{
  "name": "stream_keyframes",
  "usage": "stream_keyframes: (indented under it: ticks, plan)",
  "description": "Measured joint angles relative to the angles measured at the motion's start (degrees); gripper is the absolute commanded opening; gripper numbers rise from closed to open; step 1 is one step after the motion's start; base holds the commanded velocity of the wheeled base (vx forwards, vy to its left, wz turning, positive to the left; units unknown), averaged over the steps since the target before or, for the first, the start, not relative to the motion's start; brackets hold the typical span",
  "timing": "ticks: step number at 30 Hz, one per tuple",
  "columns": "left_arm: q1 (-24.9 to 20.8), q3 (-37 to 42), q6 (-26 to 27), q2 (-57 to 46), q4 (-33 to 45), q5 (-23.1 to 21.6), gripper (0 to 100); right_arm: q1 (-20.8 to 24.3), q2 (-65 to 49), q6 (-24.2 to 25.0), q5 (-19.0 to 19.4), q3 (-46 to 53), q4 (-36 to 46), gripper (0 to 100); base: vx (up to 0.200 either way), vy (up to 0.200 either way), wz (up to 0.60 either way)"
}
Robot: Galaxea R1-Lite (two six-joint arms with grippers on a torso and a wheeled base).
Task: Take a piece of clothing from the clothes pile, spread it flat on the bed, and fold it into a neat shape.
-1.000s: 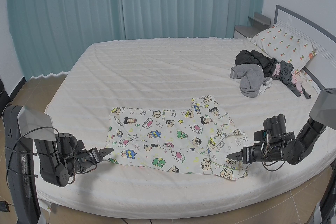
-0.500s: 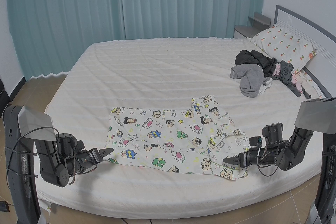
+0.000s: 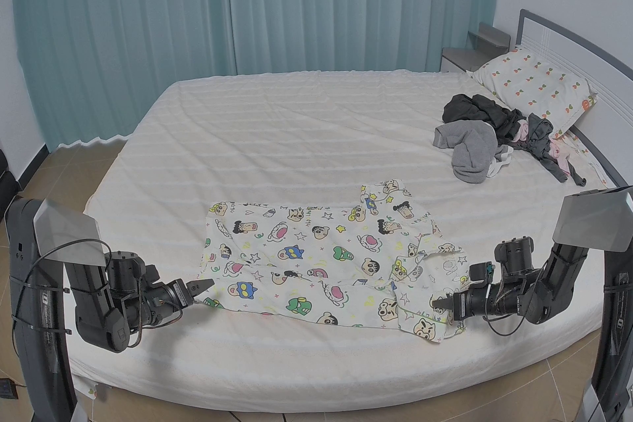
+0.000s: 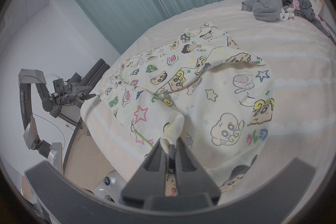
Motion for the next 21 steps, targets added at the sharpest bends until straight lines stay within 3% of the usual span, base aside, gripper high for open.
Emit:
stream_keyframes:
  ticks: [12,21]
  plan:
    - [-0.05,-0.04,0.06,0.10,-0.09,0.00,100,-0.33,-3.00,2.06,0.09,0.02,-1.54,0,0.000,0.000,0.00]
    - [-0.05,-0.06,0.15,0.21,-0.11,0.00,100,-0.44,-4.11,2.17,-0.13,-5.32,7.55,0,0.000,0.000,0.00]
